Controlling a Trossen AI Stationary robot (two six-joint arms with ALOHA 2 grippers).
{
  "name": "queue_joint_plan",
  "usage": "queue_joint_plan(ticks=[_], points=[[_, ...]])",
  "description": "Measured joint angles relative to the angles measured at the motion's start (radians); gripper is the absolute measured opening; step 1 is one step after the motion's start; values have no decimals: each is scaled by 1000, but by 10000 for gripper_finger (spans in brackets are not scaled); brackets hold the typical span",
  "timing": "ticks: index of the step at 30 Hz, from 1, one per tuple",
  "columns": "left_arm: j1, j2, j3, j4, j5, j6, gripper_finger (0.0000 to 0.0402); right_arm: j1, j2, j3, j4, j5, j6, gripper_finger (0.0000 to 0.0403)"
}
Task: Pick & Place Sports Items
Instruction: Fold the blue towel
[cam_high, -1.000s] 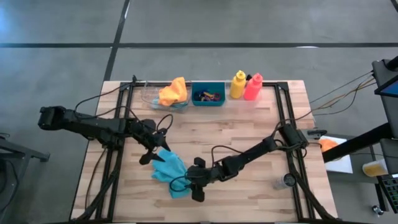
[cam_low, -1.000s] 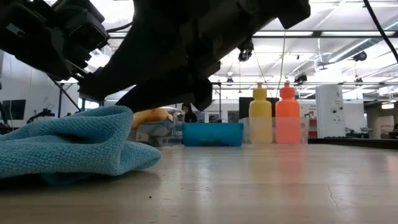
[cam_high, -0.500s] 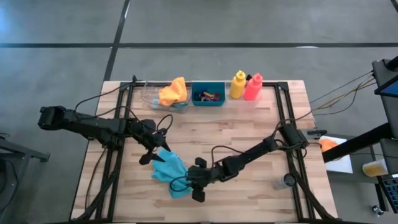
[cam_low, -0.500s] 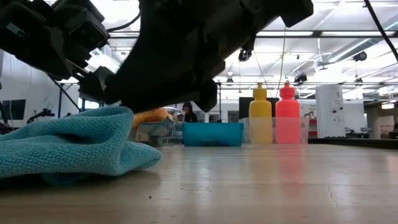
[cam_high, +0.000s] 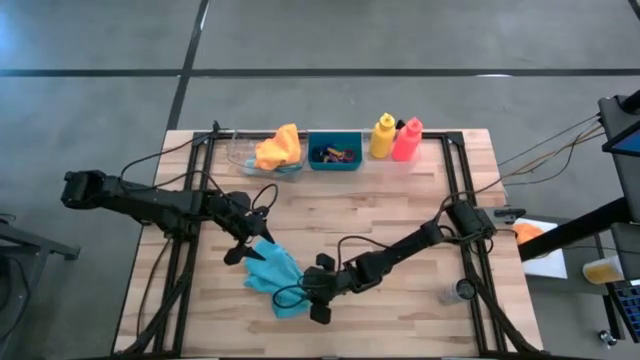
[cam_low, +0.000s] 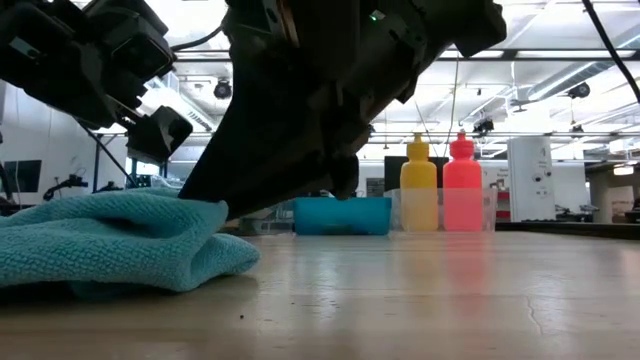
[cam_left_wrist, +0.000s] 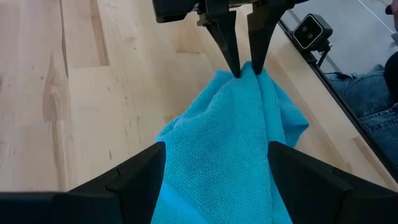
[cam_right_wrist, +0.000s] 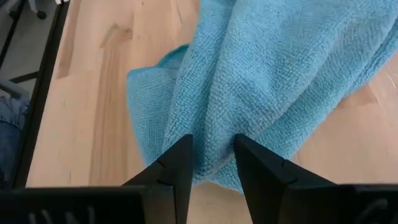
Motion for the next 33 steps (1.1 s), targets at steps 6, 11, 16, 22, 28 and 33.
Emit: queue_joint_plan(ticks=[6, 11, 16, 22, 28, 33], points=[[0, 0, 0, 3, 0, 0, 286, -3, 0, 0, -43, 45, -4, 81], [0, 0, -1, 3, 0, 5, 286, -9, 0, 0, -112, 73, 0, 16], [0, 0, -1, 3, 0, 7, 286, -13, -16, 26, -155, 80, -2, 9], [0, 0, -1, 3, 0, 7, 286, -13, -62, 189, -459, 173, -21, 9], [0, 0, -2, 4, 0, 23, 286, -16, -68, 385, -746, 338, -75, 8], [0, 0, -2, 3, 0, 26, 286, -24, -68, 508, -931, 491, -80, 8]])
